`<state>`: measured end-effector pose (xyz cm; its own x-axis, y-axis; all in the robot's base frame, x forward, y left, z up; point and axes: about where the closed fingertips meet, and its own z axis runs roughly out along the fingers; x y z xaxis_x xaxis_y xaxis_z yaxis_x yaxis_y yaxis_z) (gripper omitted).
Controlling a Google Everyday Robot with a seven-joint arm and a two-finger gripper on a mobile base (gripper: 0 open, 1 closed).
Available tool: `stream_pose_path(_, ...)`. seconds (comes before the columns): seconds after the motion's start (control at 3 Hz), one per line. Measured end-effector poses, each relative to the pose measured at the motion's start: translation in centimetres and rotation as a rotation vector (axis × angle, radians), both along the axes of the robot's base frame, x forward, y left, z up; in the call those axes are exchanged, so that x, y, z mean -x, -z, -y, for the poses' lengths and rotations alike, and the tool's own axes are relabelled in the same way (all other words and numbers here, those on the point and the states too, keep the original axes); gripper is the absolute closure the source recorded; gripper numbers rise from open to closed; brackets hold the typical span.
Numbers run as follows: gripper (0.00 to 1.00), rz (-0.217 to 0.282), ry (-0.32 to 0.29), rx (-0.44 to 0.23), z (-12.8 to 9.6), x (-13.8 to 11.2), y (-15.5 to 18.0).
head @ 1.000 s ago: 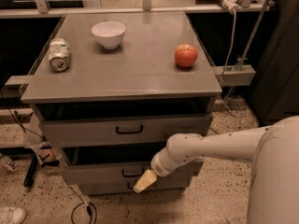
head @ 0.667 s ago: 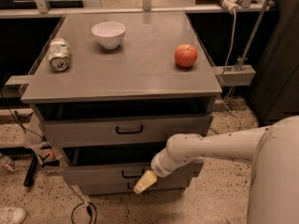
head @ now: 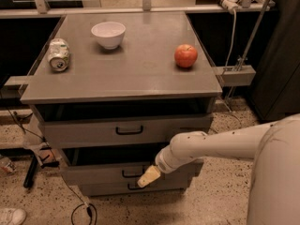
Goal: Open middle drawer
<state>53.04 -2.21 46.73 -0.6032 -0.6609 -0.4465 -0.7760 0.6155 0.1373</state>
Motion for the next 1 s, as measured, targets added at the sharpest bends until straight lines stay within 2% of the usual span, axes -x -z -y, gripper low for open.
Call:
stream_pose_path(0.33,0.0,0.0,0.0,0.0,0.0,0.0,0.0)
stream_pose_path(1.0,0.0,-0.028,-0.064,0.039,-0.1,-1.4,4.0)
